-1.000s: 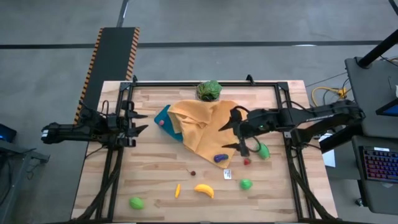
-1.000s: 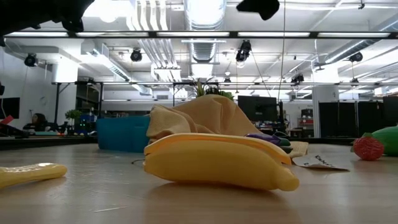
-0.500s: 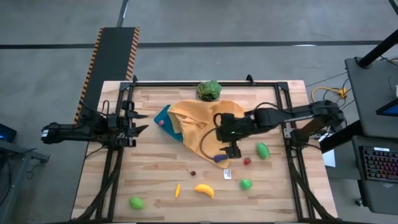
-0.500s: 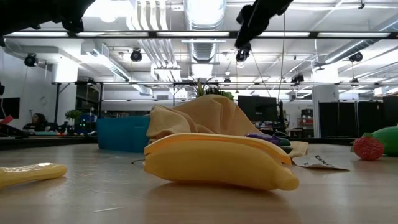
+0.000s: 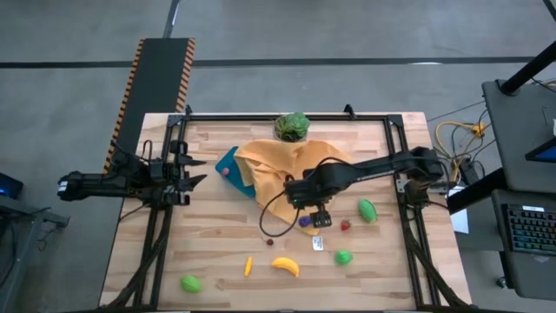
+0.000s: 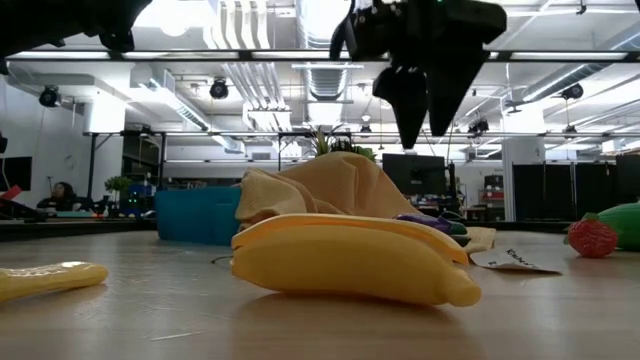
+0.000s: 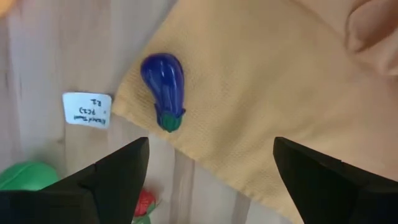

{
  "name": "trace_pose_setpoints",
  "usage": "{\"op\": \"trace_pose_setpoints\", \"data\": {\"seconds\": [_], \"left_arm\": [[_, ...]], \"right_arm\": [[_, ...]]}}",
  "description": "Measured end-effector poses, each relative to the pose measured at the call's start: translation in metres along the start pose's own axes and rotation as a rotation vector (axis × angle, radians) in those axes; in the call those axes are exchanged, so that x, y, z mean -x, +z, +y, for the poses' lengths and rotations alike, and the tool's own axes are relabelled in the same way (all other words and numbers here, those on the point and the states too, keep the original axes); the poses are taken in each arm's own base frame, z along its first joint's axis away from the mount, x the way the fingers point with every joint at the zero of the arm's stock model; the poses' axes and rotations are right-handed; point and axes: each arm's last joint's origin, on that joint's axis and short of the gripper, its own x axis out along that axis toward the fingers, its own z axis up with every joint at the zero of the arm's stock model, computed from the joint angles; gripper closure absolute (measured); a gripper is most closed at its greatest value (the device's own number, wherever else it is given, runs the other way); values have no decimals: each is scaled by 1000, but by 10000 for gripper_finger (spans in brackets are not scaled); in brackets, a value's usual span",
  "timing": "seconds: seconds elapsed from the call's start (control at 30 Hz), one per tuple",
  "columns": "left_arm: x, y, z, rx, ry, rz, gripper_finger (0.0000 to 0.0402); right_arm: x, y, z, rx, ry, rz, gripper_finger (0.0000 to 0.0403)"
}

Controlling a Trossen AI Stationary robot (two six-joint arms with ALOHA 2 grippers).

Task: Pick and placing Produce into tupperware
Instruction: Put the violet eggplant into the blue bin

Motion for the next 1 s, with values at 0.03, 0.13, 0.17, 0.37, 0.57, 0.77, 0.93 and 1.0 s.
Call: {"op": "trace_pose_setpoints", "data": {"seconds": [0.03, 0.13, 0.17, 0.37, 0.57, 0.77, 0.93, 1.0], "left_arm": [[0, 0, 0, 1, 0, 0, 250], [0, 0, 0, 1, 0, 0, 250], [0, 0, 0, 2, 0, 0, 250], [0, 0, 0, 2, 0, 1, 250], [0, 0, 0, 2, 0, 1, 250], [0, 0, 0, 5, -1, 2, 250], [0, 0, 0, 5, -1, 1, 250], [0, 0, 0, 6, -1, 1, 250]], "right_arm": [[-2, 0, 0, 0, 0, 9, 69], [-3, 0, 0, -4, 0, 15, 70], [-3, 0, 0, -13, 0, 14, 70], [1, 2, 2, -64, 4, -20, 71], [2, 7, 17, -49, 12, -68, 72], [0, 11, 39, 15, 23, -138, 72], [-10, 10, 49, 67, 19, -149, 72], [-14, 7, 51, 73, 18, -133, 72]]}}
